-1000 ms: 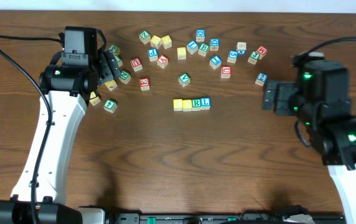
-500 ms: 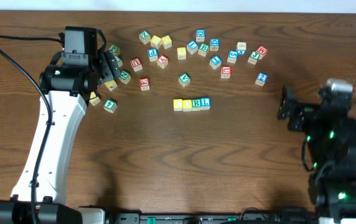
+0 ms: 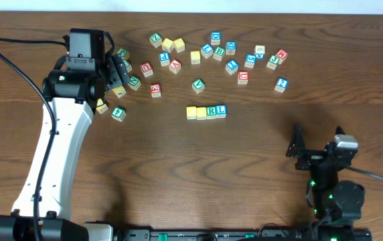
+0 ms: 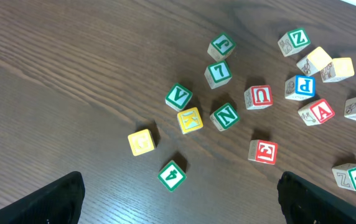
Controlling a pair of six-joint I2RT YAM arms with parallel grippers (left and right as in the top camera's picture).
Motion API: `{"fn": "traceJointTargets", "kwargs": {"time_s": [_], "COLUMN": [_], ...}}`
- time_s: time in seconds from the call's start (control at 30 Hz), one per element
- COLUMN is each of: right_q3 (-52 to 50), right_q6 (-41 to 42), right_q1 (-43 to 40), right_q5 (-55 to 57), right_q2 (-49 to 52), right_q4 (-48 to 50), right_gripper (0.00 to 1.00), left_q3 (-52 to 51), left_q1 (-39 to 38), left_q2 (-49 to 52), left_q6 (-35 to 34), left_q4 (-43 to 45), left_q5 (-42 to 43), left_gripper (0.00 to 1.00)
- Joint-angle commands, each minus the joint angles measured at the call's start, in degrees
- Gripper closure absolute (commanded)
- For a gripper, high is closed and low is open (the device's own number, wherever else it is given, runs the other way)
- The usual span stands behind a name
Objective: Spell out CORL
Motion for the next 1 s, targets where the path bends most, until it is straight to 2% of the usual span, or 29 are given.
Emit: {"fn": "traceJointTargets", "kwargs": {"time_s": [0.0, 0.27, 0.43, 0.97], "right_q3": [-3.43, -7.76, -7.89, -7.87], "right_q6": [-0.52, -0.52, -0.55, -0.52], "right_q1": [-0.33, 0.42, 0.42, 0.42], "right_q5": [0.31, 0.31, 0.33, 0.07], "right_q2": [-4.11, -9.38, -11.23, -11.17], "right_q4": [0.81, 1.11, -2.80, -4.50], "right_gripper": [0.01, 0.01, 0.01, 0.01], "left_q3": [0.28, 0.28, 0.28, 0.28], "left_q1": [0.15, 0.15, 0.15, 0.15], "left_q2": [-0.22, -0.22, -0.22, -0.22], "left_q6": [0.59, 0.59, 0.59, 0.59], "left_q4": [-0.15, -0.15, -0.15, -0.15], "left_q5": [-0.33, -0.33, -0.33, -0.33], "left_gripper": [0.02, 0.02, 0.02, 0.03]}}
